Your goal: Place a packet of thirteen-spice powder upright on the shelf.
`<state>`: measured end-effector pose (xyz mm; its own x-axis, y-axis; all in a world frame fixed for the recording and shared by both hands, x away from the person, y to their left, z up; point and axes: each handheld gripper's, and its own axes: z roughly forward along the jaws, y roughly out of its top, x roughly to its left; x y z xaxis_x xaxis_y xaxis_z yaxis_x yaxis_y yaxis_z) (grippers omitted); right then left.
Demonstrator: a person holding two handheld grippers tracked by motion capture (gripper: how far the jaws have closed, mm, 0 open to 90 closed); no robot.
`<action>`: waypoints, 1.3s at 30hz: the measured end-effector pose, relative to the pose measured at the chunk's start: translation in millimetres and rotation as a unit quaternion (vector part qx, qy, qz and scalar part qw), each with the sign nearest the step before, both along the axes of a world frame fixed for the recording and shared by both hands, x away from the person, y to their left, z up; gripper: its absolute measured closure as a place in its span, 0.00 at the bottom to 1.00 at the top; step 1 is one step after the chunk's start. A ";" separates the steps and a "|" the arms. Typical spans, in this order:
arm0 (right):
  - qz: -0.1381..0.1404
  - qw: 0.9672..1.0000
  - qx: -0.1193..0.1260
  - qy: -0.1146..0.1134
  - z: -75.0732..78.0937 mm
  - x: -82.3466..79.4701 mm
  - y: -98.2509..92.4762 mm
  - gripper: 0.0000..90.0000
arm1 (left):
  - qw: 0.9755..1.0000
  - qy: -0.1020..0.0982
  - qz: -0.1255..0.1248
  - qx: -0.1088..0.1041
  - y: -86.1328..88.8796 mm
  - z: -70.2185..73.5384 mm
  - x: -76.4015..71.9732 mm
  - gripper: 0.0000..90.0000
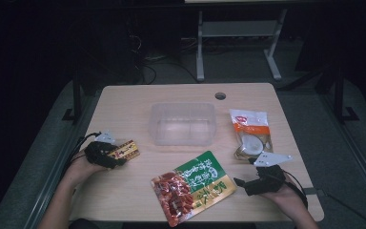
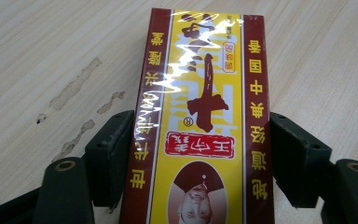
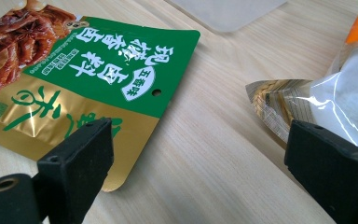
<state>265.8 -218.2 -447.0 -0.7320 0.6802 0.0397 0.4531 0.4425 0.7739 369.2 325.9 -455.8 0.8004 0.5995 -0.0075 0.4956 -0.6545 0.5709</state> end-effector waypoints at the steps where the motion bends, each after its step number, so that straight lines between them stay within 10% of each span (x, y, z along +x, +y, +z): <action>1: 0.000 1.000 0.000 0.000 0.0 0.0 0.0 0.09 | 1.000 0.000 -0.001 0.000 -0.4 0.0 0.0 0.34; 19: 0.050 0.998 0.003 0.024 11.5 1.1 8.8 0.10 | 0.998 0.012 0.002 -0.067 -10.0 17.9 -8.8 0.35; 39: 0.148 0.987 0.055 0.019 27.9 25.1 33.4 0.11 | 0.991 -0.006 -0.048 -0.128 -43.6 43.6 -38.0 0.35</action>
